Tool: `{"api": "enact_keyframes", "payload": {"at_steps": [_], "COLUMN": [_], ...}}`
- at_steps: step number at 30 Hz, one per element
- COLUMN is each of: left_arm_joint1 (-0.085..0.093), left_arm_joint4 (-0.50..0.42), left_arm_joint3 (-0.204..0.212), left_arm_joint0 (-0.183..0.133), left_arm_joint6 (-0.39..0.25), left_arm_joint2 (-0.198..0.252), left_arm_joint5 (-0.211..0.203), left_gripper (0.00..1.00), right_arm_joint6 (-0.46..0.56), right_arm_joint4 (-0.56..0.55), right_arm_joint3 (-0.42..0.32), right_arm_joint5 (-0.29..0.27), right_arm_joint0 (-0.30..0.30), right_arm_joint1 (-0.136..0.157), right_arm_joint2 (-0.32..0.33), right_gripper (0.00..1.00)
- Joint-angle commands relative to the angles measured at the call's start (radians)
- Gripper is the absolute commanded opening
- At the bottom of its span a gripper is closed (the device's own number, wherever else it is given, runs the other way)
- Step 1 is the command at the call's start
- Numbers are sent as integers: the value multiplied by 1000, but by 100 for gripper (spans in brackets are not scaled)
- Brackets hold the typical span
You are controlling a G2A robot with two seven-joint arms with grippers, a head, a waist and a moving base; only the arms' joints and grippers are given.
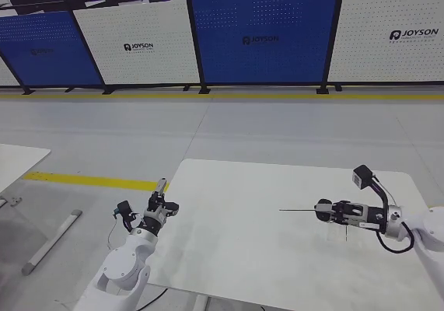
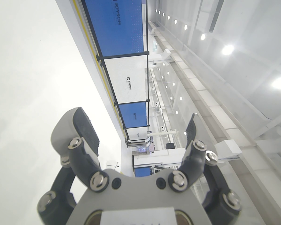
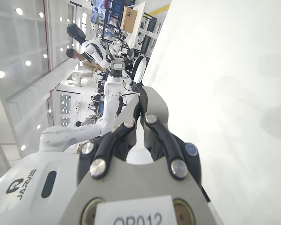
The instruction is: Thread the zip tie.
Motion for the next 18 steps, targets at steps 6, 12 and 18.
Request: {"api": "enact_keyframes", "payload": {"at_steps": [6, 12, 18], "left_arm_joint1": [0, 0, 0], "left_arm_joint4": [0, 0, 0], "left_arm_joint3": [0, 0, 0], "left_arm_joint0": [0, 0, 0], "left_arm_joint6": [0, 0, 0], "left_arm_joint2": [0, 0, 0], "left_arm_joint5": [0, 0, 0], "left_gripper": [100, 100, 100], "right_arm_joint6": [0, 41, 26], "right_arm_joint4": [0, 78, -10], "right_arm_joint3": [0, -22, 39], "right_arm_joint5": [0, -7, 34], "right_arm_joint0": [0, 23, 109], "right_arm_joint1": [0, -18, -57], "right_arm_joint2": [0, -35, -160], "right_gripper": [0, 0, 0]}}
